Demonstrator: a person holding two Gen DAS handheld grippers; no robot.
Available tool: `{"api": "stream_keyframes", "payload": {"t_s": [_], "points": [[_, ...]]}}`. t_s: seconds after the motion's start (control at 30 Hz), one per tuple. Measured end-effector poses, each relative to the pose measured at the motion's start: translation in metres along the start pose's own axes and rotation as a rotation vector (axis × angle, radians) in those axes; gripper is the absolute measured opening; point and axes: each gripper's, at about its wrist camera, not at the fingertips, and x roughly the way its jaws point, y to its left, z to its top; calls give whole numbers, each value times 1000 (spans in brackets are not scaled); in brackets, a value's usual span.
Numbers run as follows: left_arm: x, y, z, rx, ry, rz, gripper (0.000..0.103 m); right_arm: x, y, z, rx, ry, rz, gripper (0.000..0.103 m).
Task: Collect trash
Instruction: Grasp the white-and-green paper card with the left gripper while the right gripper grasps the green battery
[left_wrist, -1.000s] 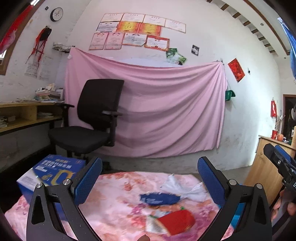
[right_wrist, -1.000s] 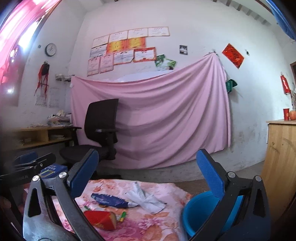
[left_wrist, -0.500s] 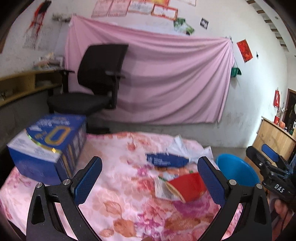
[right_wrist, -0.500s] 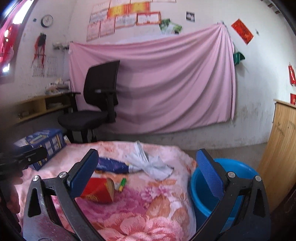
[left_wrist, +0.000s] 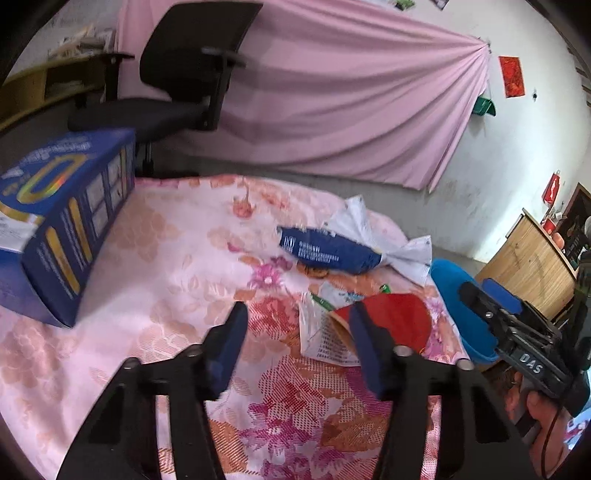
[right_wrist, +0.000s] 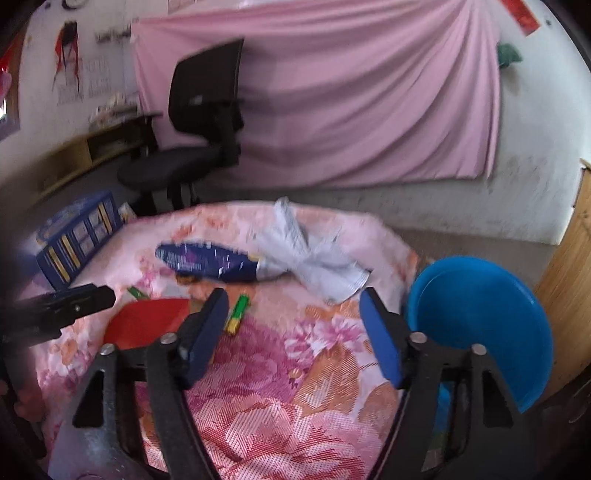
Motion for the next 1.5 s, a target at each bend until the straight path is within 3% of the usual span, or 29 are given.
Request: {"api": "stream_keyframes", "payload": {"t_s": [0.17, 0.27, 0.4, 0.57, 0.67, 0.8, 0.87, 1.17, 1.5], "points": [[17, 1, 0, -5, 100, -16, 28, 27, 7, 2, -44, 116, 41, 84], [23, 3, 0, -10, 131, -38, 28, 40, 12, 3, -72, 173, 72, 82], [26, 4, 0, -5, 155, -62, 23, 54, 20, 3, -104, 235, 116, 77], [25, 4, -1, -5, 161, -66, 18, 70, 23, 0, -112, 311, 158, 61], [24, 4, -1, -13, 153, -68, 14, 73, 22, 0, -96, 326, 175, 61], [22, 2, -1, -1, 142, -79, 9, 73, 22, 1, -100, 329, 190, 51], [18, -1, -2, 14, 133, -88, 8, 71, 26, 0, -122, 327, 197, 39], [-1, -7, -7, 26, 69, -81, 3, 53, 30, 0, -150, 246, 139, 38], [-39, -10, -6, 54, -111, -1, 0, 15, 16, 2, -90, 63, 83, 38]]}}
